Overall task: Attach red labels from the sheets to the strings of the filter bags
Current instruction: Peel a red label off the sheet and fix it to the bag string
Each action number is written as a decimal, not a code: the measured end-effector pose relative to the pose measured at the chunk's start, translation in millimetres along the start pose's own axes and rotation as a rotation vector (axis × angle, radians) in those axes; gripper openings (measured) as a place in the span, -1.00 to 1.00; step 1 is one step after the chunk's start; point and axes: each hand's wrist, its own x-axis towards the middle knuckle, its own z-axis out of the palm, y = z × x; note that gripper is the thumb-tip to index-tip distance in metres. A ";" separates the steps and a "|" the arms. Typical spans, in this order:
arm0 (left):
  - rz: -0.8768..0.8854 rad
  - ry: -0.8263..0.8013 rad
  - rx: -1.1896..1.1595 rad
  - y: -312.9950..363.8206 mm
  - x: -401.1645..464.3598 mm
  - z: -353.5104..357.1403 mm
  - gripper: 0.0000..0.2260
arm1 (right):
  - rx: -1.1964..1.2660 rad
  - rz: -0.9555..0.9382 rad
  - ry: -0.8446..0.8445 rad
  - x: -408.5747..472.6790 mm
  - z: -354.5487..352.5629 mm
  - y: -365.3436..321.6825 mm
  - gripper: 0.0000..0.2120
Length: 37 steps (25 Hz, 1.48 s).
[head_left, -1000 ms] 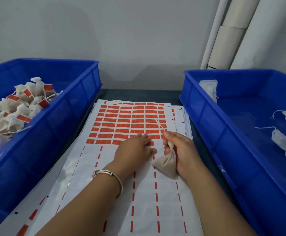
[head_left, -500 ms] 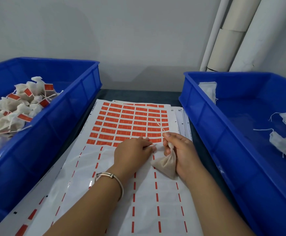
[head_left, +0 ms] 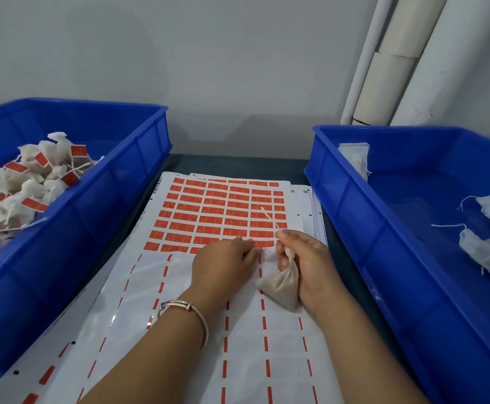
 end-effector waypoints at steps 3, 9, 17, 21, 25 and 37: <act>-0.016 -0.004 0.007 1.6 1.0 -0.5 -0.69 | -0.003 -0.002 0.000 -0.7 1.5 -0.6 -0.91; -0.095 0.010 -0.076 3.2 2.3 0.2 -0.71 | -0.015 -0.004 -0.007 -1.6 2.0 -1.5 -0.91; -0.085 0.067 -0.169 3.1 1.9 0.8 -0.78 | -0.011 -0.005 0.000 -2.4 4.1 -1.8 -0.92; -0.106 0.102 -0.180 1.9 4.7 6.2 -0.79 | -0.019 -0.002 0.003 -3.1 4.7 -1.7 -0.91; -0.055 0.131 -0.098 4.0 7.5 9.4 -0.81 | -0.026 -0.015 0.003 -4.2 5.1 -2.1 -0.92; -0.507 0.301 -0.640 2.2 9.0 -12.0 -0.76 | -0.319 -0.165 0.092 -4.7 8.1 1.6 -0.93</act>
